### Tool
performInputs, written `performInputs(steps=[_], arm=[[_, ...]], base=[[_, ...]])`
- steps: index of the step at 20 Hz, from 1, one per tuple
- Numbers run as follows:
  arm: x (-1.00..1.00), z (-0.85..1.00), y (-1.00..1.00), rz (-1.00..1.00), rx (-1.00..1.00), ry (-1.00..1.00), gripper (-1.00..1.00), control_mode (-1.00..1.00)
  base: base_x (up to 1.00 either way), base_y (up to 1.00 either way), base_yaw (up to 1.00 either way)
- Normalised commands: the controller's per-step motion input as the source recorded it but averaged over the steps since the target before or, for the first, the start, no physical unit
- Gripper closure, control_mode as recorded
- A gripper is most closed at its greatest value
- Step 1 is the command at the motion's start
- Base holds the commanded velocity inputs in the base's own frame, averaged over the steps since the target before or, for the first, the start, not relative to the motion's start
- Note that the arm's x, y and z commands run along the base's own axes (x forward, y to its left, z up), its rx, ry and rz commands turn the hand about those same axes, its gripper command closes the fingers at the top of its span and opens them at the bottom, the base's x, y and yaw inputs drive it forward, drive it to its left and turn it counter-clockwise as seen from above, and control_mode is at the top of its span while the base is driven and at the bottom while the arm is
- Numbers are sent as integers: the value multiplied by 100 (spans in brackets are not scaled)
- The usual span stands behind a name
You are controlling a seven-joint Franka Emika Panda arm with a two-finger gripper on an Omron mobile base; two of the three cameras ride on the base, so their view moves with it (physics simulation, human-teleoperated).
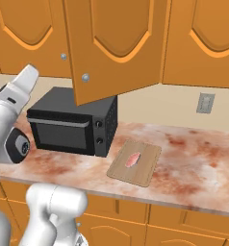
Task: Open the cabinet, retrieve the rolling pin, and place it next to the meat on the cutting board to prepare for tenderizing.
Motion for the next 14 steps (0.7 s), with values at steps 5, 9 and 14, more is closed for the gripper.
performInputs(steps=[5,9,14], arm=[[48,-47,41,-45,-21,15,-100,-100],[37,-41,9,-50,-15,19,-100,-100],[30,-30,-5,-49,-9,19,-100,-100]], base=[[0,0,0],[0,0,0],[0,0,0]])
